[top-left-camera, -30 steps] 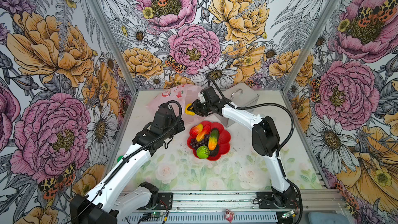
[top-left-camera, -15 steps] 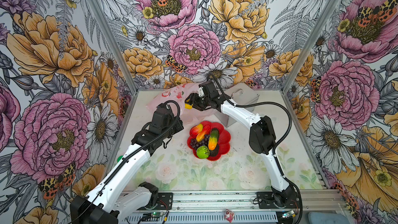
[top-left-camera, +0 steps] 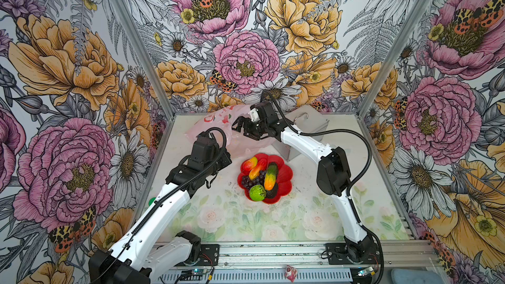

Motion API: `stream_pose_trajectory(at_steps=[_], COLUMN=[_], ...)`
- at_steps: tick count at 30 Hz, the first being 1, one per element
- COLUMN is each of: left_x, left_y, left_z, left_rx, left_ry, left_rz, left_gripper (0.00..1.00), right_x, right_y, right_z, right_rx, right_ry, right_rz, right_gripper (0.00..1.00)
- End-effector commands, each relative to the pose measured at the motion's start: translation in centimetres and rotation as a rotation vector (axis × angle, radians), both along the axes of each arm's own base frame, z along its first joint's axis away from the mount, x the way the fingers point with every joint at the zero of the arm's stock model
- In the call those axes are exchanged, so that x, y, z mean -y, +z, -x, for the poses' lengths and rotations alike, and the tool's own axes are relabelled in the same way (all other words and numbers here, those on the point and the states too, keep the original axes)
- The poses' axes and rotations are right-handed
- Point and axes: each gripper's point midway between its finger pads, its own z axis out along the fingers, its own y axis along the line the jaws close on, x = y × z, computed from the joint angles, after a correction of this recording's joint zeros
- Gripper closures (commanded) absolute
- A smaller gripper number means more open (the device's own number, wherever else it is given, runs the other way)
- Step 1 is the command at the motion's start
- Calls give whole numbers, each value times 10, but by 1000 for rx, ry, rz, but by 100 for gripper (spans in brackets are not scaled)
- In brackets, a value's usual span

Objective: Place the fruits into the plastic bag
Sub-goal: Place the fruit in the plastic bag, then pick up the fruit from the plate.

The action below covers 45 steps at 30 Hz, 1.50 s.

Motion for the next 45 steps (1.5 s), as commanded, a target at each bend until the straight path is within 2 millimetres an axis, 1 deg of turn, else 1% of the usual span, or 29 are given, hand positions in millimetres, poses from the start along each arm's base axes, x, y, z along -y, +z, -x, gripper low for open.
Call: stream_pose_trajectory(at_steps=[1,5,10,14,19,23,26,28,30,35,37,40,45], left_x=[-1,-3,-3,-3,-4,-5,-8,-10,-10,-9,-7,-7,-3], left_y=[7,8,6,6,9,12,12,13,13,12,12,12,13], left_z=[-1,0,1,3,3,3,4,5,5,7,8,9,10], left_rx=[28,32,29,29,34,46,51,57,56,50,50,48,49], left_ry=[17,25,20,20,29,29,44,53,54,48,45,49,47], left_rz=[30,30,31,33,44,41,36,38,39,52,58,62,62], left_gripper=[100,100,100,100,100,100,100,100,100,100,100,100,100], right_x=[-2,-1,5,16,30,49,72,89,107,147,160,165,165], right_y=[40,50,66,82,95,109,108,98,80,18,-4,-29,-54], right_z=[12,21,35,53,76,98,110,119,129,156,166,177,183], right_rx=[76,91,111,132,150,180,189,178,164,77,20,-56,-145], right_ry=[48,75,103,127,152,163,143,129,120,120,107,91,61], right_rz=[-42,-51,-61,-68,-68,-64,-27,10,70,281,339,372,408], right_gripper=[1,2,3,3,3,4,4,4,4,4,4,7,10])
